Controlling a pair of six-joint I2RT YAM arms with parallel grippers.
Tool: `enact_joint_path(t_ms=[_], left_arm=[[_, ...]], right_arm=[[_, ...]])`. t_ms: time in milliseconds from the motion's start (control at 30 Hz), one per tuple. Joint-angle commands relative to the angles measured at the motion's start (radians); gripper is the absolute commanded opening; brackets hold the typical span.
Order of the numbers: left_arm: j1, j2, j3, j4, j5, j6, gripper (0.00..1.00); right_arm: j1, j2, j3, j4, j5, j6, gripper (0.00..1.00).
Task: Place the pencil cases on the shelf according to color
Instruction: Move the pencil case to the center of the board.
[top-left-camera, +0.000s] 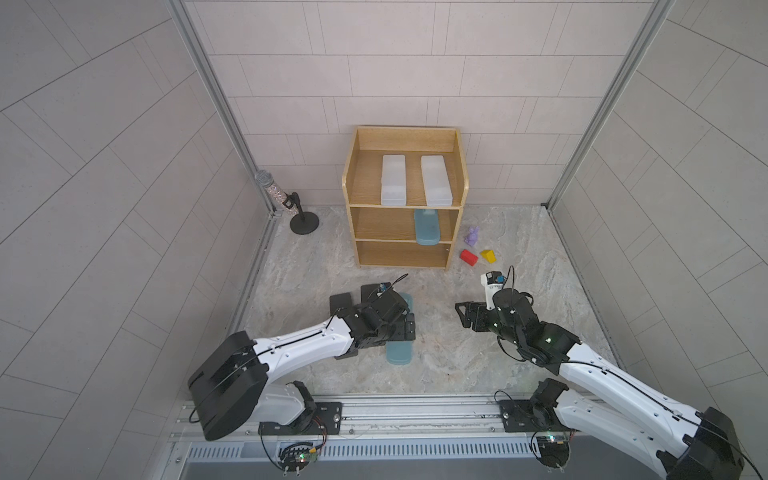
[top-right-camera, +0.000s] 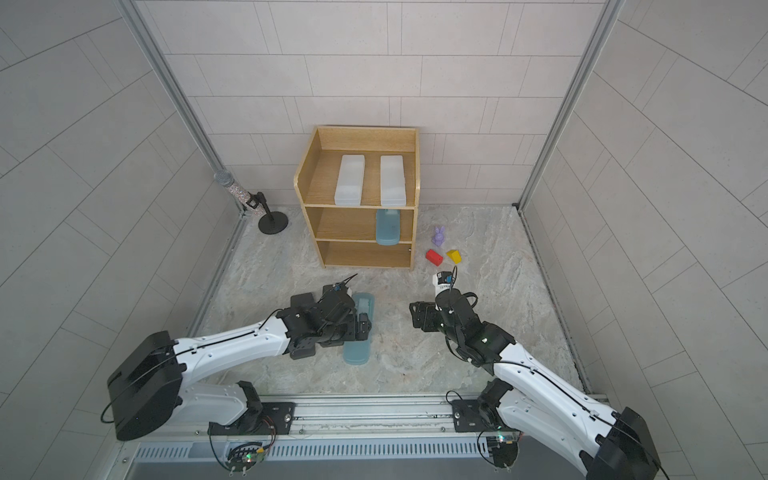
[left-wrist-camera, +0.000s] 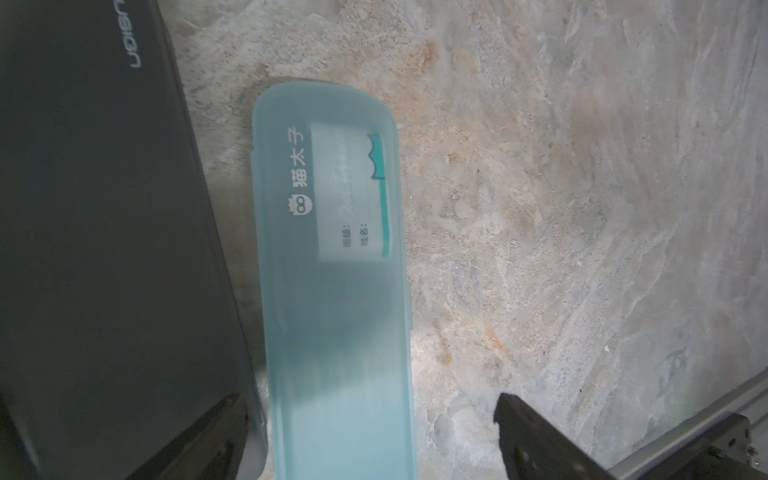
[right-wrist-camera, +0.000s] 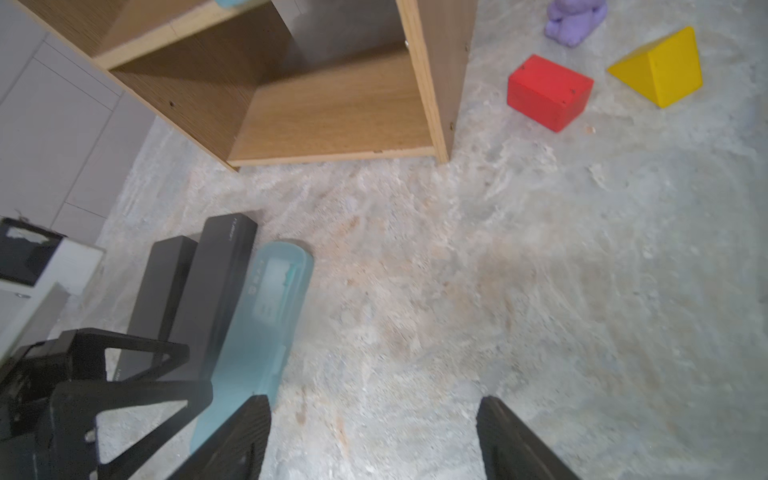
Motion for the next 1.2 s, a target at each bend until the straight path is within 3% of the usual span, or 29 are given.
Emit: enact_joint_path(t_ms=[0,300,633,1167], left_arm=[[-0.003,0.041,-0.017,0.050,-0.085,-0.053,1.00],[-0.004,0.069,-0.056,0.084,-0.119,-0.073,1.00],[-0.021,0.220,0.025,0.065,-0.071,-0.105,1.00],[-0.093,0.272,0.139,0.161,-0.007,-0.144,1.00]], right_arm=[[0.007,-0.060,-0.038,-0.058,0.020,0.017,0.83],[0.006,-0.143,-0.097,-0.098,0.018,0.033,0.85],[0.006,-0.154,-0.101,-0.117,0.011,0.030,0.86],[0.006,-0.184,-0.074,-0.208,0.029,0.028,0.92]])
